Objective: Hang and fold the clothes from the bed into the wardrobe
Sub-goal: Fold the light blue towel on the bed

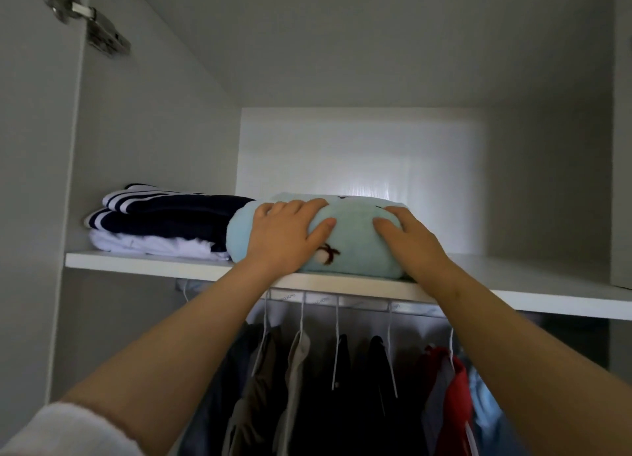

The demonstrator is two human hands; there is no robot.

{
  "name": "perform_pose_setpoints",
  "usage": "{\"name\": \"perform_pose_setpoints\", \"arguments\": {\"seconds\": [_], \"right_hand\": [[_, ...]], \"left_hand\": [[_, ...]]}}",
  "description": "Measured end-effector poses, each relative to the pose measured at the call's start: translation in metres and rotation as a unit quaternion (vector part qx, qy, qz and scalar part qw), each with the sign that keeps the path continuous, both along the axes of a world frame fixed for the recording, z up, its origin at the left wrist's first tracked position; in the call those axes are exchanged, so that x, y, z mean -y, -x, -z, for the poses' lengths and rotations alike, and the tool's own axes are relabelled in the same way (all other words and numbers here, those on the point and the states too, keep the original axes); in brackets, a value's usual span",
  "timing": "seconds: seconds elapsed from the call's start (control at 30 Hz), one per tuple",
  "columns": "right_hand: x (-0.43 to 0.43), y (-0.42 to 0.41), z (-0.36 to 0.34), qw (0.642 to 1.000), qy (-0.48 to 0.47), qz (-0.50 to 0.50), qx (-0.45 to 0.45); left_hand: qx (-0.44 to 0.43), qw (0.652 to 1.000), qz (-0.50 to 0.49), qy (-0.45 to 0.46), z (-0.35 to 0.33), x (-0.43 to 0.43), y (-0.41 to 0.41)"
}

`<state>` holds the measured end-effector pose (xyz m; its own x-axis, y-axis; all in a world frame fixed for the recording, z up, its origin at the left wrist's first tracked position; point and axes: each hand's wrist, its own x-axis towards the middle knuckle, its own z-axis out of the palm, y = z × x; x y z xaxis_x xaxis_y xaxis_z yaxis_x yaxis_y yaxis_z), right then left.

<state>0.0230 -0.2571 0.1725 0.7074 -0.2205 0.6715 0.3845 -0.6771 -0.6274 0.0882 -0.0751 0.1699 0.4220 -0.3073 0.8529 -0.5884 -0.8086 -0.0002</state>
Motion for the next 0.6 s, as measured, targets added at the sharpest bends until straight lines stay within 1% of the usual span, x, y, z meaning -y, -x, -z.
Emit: {"name": "perform_pose_setpoints", "arguments": {"seconds": [0.13,0.27,0.33,0.4,0.47,0.53,0.6], "right_hand": [[-0.003,0.007,0.006,0.999,0.021,0.018,0.038],[-0.011,0.026,0.019,0.996,0.050,0.066,0.034],[-0.015,0.042,0.029,0.997,0.028,0.058,0.039],[-0.020,0.058,0.040,0.997,0.011,0.061,0.044],[-0.027,0.074,0.055,0.997,-0.034,0.055,0.046],[-0.037,0.091,0.077,0.993,-0.099,0.044,0.039],[-0.046,0.111,0.105,0.988,-0.138,0.068,0.020]], "left_hand": [[-0.005,0.999,0.023,0.028,0.011,-0.001,0.008],[-0.044,0.990,0.065,0.114,0.020,0.000,0.030],[-0.050,0.981,0.100,0.158,0.030,0.003,0.047],[-0.078,0.964,0.170,0.191,0.047,0.005,0.066],[-0.124,0.942,0.242,0.195,0.067,0.009,0.085],[-0.177,0.920,0.291,0.193,0.090,0.010,0.100],[-0.230,0.894,0.331,0.194,0.116,0.011,0.115]]}}
